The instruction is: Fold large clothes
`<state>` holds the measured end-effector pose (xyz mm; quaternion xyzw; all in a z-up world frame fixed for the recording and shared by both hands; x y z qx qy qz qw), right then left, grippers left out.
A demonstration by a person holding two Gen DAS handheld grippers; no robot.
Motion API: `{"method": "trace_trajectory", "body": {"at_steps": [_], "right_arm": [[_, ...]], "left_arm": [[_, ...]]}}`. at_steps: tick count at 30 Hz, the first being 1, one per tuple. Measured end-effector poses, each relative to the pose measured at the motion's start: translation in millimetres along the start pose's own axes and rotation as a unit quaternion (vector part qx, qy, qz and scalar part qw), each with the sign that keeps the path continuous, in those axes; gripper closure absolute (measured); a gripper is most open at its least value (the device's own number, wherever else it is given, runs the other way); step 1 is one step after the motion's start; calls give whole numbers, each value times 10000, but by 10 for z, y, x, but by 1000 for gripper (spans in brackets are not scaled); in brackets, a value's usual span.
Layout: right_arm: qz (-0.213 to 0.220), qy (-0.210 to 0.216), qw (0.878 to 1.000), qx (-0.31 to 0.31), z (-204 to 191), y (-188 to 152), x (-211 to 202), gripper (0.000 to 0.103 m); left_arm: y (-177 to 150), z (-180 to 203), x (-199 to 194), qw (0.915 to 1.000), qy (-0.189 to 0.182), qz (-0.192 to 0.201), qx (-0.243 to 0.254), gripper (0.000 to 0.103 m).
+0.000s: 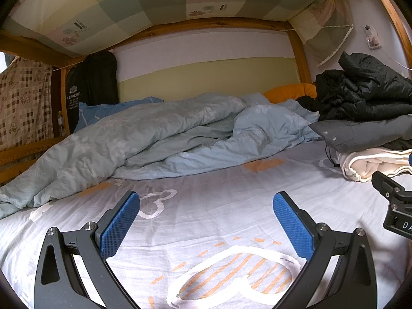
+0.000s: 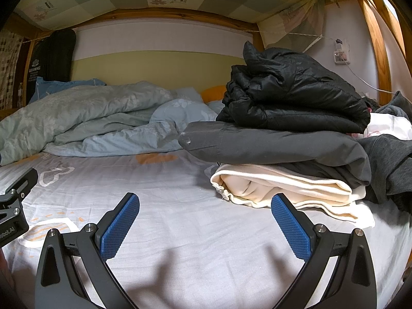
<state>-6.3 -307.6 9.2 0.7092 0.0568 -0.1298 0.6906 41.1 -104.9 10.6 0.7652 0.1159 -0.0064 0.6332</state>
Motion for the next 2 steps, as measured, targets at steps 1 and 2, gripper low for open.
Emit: {"method": "trace_trajectory", "body": {"at_steps": [1, 2], "right_arm": [[-4, -3, 10000, -3, 2, 1, 2, 0], [-7, -3, 10000, -9, -2, -2, 0, 0]], "left_arm": [[0, -4, -3, 10000, 0, 0, 0, 0], [2, -2, -2, 10000, 2, 6, -6, 0]]}}
Point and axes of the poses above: each gripper's, at about its wrist camera, not at the fingertips, and x roughly the way its jaws point, z to its right, y to its top, the point moved 4 cm from there along x, roughly the way its jaws point, and after that the axes turned 15 degrees about y, right-handed, at the moved point
